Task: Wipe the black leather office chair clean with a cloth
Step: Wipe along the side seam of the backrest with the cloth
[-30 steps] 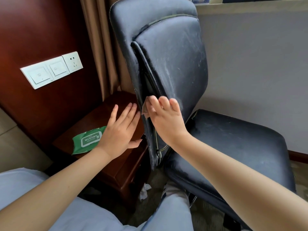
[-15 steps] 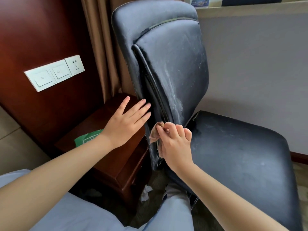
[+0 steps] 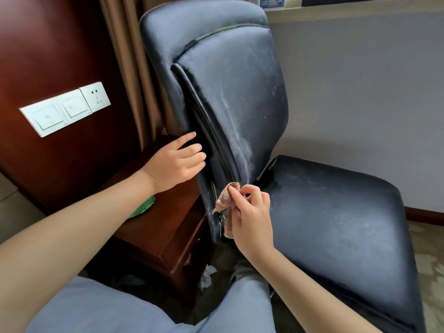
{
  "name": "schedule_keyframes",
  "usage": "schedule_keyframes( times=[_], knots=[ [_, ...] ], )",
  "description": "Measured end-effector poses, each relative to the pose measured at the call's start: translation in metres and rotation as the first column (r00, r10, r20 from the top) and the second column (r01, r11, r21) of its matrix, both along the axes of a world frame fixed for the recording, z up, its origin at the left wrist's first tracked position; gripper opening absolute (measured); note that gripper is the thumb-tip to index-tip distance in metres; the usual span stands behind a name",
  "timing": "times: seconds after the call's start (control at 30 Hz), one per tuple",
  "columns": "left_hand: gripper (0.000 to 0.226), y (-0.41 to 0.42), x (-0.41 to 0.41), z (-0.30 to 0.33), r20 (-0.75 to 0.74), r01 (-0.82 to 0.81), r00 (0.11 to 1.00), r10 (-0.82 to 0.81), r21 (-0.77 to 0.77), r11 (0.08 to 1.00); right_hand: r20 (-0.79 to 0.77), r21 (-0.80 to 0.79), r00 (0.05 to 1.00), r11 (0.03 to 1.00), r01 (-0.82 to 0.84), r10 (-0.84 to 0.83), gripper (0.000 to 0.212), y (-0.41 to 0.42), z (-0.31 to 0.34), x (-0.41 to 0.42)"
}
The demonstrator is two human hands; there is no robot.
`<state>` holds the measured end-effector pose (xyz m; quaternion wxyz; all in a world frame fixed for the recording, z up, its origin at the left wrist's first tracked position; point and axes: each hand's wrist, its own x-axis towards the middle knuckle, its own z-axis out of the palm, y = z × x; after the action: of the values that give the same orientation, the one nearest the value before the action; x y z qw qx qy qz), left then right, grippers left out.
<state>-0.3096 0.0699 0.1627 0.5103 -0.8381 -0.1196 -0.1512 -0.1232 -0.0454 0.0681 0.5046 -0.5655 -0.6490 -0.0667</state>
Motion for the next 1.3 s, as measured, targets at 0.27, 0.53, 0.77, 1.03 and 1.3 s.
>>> schedule_keyframes(
  times=[0.27,0.53,0.77,1.03,1.3],
  knots=[
    [0.021,-0.013,0.002,0.006,-0.065,0.009,0.998,-0.011,-0.026,1.0,-0.037,-0.066,0.999,0.997,-0.033,0.031,0.039,-0.013,-0.008,0.006],
    [0.027,-0.044,0.008,0.006,-0.075,0.063,0.995,-0.067,-0.05,0.997,-0.026,0.007,0.999,0.999,-0.038,0.038,0.033,-0.019,0.013,0.004],
    [0.022,-0.071,0.015,0.002,-0.068,0.119,0.99,-0.123,-0.066,0.991,-0.026,0.052,1.0,0.999,-0.014,0.015,0.027,-0.035,0.009,0.016],
    [0.023,-0.095,0.027,-0.004,-0.027,0.146,0.988,-0.15,-0.104,0.984,0.015,-0.039,1.0,0.999,-0.019,0.02,0.02,-0.06,-0.002,0.03],
    [0.039,-0.101,0.03,-0.029,0.077,0.064,0.996,-0.055,-0.12,0.991,-0.104,-0.051,0.987,0.99,-0.132,0.126,0.024,-0.064,-0.011,0.035]
  ],
)
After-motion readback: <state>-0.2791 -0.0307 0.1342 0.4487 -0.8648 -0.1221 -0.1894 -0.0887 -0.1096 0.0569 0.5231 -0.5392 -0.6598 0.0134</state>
